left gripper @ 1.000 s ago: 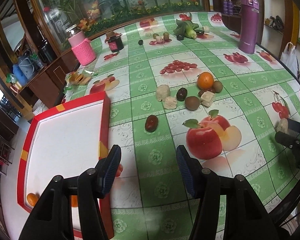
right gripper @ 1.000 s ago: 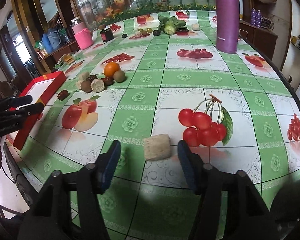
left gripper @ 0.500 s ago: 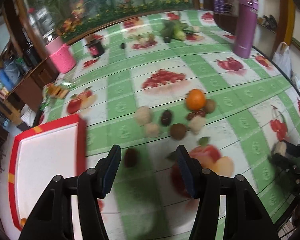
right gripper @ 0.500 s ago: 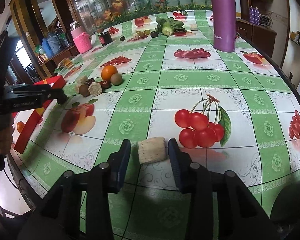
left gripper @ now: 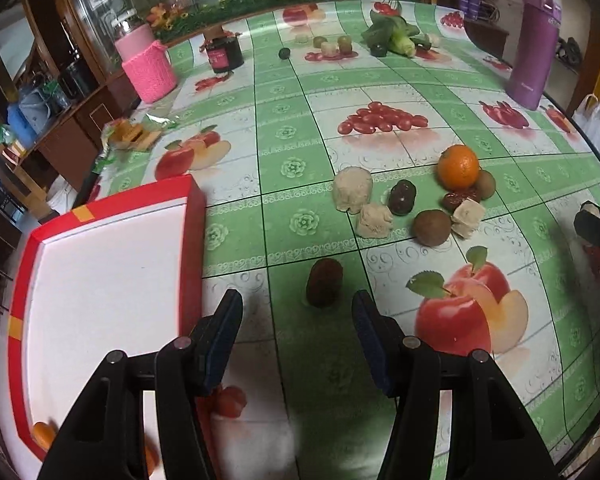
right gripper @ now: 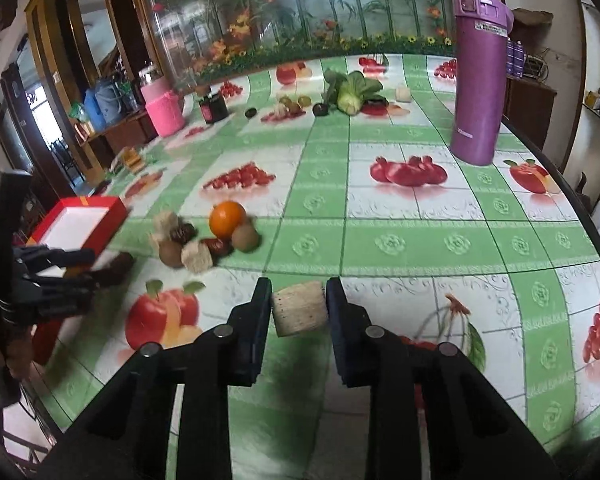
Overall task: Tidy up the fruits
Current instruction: 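Grasp a pale cake cube with the right gripper while the left grasps a red date, then carry the cube and date into the tray and open both grippers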
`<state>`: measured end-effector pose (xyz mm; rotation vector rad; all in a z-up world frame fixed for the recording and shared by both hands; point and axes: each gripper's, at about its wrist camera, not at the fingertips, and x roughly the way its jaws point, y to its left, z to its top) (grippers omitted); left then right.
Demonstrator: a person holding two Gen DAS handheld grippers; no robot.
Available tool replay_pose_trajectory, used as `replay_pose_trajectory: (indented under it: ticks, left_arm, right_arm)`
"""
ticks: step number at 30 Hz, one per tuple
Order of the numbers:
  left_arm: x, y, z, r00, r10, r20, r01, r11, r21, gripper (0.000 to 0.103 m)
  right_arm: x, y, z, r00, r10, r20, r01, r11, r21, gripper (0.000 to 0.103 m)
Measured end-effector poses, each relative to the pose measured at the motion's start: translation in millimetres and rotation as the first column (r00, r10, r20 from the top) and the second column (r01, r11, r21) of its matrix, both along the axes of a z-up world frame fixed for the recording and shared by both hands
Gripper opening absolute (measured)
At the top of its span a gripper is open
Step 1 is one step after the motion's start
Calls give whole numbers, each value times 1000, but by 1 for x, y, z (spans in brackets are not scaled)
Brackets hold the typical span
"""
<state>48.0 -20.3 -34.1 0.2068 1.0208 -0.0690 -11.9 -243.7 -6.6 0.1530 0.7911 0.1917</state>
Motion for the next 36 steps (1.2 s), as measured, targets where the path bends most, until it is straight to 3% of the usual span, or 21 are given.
replay_pose_trajectory:
  ticks: [4,10,15,22,28,36]
  left_arm:
    - [4,-6,-5,999,-30,-12,30,999,-31,42]
    - [5,-9,-6,998,-65,-10,64,995,-80,17]
    - [-3,-9,-2,996,-82,15,83,992,-94,17]
    - [-32,31,35,992,-5,127,22,991,-133,17]
    - [-59,95,55,969,147,198,-121,983,-141,17]
    - [-72,152,34,940,296,167,-280,953,-116,17]
  right_arm:
    - [5,-3,-3,1000,12,-14,-11,995,104,30]
    - [12,-4,-15,996,35,-77,-18,977,211,30]
    - [13,1,-21,993,26,-113,0,973,230,30]
    - [13,41,-1,993,92,-79,-76,980,185,30]
    - [22,118,13,973,225,-50,-214,963,161,30]
    - [33,239,21,910,413,-36,-404,903,149,30]
